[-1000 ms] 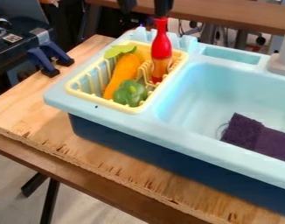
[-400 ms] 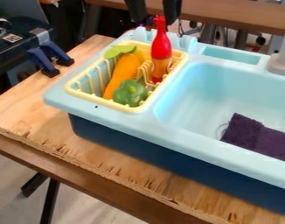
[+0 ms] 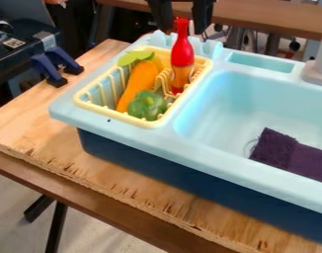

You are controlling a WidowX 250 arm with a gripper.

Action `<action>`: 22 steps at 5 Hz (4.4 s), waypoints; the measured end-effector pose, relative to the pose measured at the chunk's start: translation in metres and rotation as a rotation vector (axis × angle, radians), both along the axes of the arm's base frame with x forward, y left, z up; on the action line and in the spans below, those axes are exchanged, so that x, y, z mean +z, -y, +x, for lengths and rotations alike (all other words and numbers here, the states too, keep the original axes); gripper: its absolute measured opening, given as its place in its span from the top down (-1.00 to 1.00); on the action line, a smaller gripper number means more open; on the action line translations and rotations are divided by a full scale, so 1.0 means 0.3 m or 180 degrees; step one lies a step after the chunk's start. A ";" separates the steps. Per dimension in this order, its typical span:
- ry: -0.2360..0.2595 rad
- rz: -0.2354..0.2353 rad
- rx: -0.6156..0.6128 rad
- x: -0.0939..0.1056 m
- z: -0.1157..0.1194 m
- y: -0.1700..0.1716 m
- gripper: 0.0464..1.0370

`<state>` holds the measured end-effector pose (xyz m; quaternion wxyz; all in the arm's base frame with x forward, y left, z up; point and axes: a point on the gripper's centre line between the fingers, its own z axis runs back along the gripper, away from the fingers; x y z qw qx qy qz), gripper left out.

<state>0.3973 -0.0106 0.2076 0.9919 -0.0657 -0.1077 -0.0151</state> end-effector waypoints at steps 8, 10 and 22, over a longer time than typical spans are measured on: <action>0.0474 0.0268 -0.0347 0.300 -0.036 0.367 0.42; 0.0131 0.0200 -0.0652 0.139 -0.072 0.484 0.42; 0.0263 -0.0034 -0.1197 0.099 -0.072 0.669 -0.94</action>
